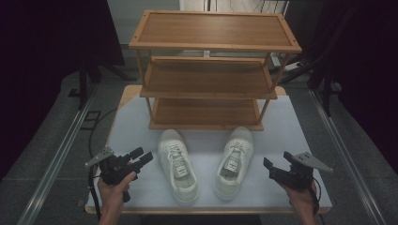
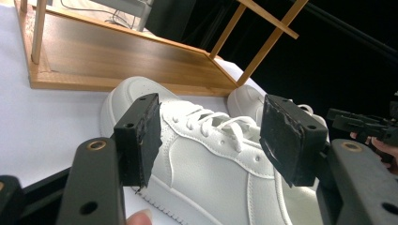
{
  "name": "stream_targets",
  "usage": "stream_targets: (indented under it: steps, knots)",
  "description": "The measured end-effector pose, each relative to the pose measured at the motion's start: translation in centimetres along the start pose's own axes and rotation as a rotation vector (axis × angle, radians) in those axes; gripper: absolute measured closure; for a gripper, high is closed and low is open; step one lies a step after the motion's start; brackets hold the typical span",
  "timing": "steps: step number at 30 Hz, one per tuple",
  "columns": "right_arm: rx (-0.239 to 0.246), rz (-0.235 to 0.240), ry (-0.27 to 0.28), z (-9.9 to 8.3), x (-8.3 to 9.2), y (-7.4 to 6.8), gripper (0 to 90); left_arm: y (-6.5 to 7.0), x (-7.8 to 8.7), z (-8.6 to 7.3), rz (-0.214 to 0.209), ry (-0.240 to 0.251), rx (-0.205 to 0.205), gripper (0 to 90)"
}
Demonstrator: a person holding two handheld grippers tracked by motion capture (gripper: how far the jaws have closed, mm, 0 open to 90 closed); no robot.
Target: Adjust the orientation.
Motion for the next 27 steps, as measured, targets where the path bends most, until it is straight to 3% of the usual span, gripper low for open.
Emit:
stream_targets:
  steps: [3,4,9,14,22,25,27]
  knots:
    - [-0.016,0.004,0.013,0.2,0.3,0.3,20.3,0.0,0.2,0.2,-0.001,0.004,0.003,37.8]
    - [-0.029,-0.003,0.016,0.5,0.6,0.4,25.5,0.0,0.4,0.3,-0.003,0.011,0.008,37.8]
    - [-0.037,0.004,0.030,1.2,1.2,0.1,28.4,0.0,0.7,0.5,-0.010,0.031,0.019,38.2]
    - [-0.001,0.044,0.054,2.2,1.7,-1.5,30.3,0.9,0.7,0.3,-0.044,0.028,0.029,38.0]
    - [0.024,0.090,0.090,3.2,2.5,-3.4,31.8,1.3,0.3,0.0,-0.055,0.010,0.034,37.6]
    - [0.014,0.131,0.113,4.0,2.6,-4.6,32.9,1.4,-0.1,-0.6,-0.093,0.000,0.079,37.6]
    - [0.014,0.145,0.120,4.3,2.6,-5.2,33.4,1.3,-0.3,-0.8,-0.093,-0.006,0.080,37.6]
Point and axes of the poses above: each handheld gripper's, and its own axes: x roughly backward along the jaws, z roughly out of its top, y roughly to its right, the point moved 10 cm from there along -x, roughly forward along the jaws, and after that the axes turned 2 degrees about y, right-handed, at the moved point
